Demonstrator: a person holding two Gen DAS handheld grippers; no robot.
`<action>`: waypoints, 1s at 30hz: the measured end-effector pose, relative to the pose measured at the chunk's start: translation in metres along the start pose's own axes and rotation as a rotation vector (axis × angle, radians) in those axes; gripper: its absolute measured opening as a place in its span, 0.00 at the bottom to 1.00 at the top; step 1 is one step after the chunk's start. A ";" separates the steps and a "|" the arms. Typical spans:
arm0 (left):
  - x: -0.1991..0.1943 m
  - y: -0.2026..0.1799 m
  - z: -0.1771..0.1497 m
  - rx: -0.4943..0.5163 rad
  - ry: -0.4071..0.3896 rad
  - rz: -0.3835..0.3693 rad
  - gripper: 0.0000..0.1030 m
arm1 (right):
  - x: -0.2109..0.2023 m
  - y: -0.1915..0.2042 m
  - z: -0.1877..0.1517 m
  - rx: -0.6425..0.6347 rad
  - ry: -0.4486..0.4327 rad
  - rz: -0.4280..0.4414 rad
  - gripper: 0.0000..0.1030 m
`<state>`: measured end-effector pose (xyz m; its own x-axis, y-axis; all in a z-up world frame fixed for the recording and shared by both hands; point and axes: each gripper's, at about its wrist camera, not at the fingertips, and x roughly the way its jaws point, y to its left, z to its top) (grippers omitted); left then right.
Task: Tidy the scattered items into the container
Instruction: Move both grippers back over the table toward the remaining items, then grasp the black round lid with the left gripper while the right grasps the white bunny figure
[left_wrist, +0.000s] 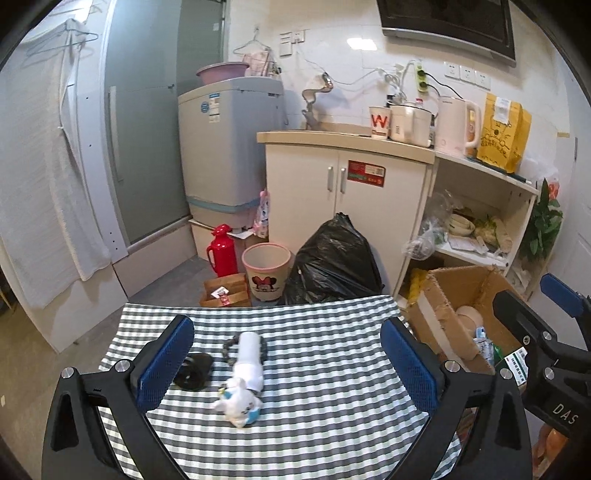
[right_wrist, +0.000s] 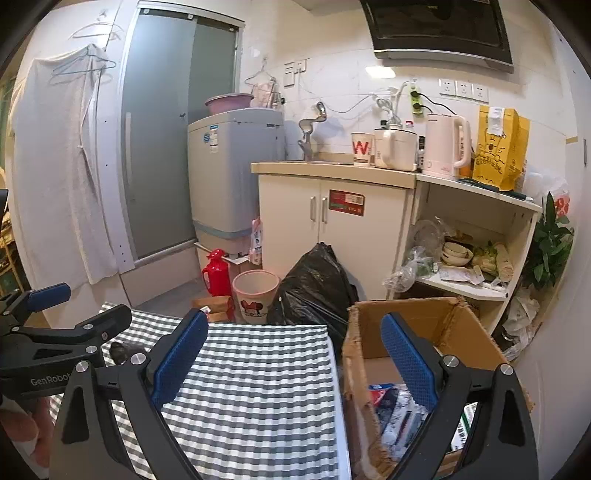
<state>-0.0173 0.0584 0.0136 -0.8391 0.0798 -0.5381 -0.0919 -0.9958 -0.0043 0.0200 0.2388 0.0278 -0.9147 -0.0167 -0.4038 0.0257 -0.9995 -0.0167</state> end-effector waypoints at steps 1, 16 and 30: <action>0.000 0.004 0.000 -0.002 0.001 0.002 1.00 | 0.000 0.004 0.000 -0.003 0.002 0.003 0.93; -0.001 0.065 -0.006 -0.053 0.002 0.050 1.00 | 0.014 0.061 0.000 -0.055 0.023 0.054 0.93; 0.031 0.111 -0.021 -0.097 0.064 0.101 1.00 | 0.049 0.102 -0.013 -0.101 0.080 0.116 0.93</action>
<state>-0.0427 -0.0504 -0.0210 -0.8055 -0.0209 -0.5922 0.0461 -0.9986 -0.0275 -0.0173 0.1363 -0.0060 -0.8682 -0.1253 -0.4801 0.1729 -0.9834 -0.0559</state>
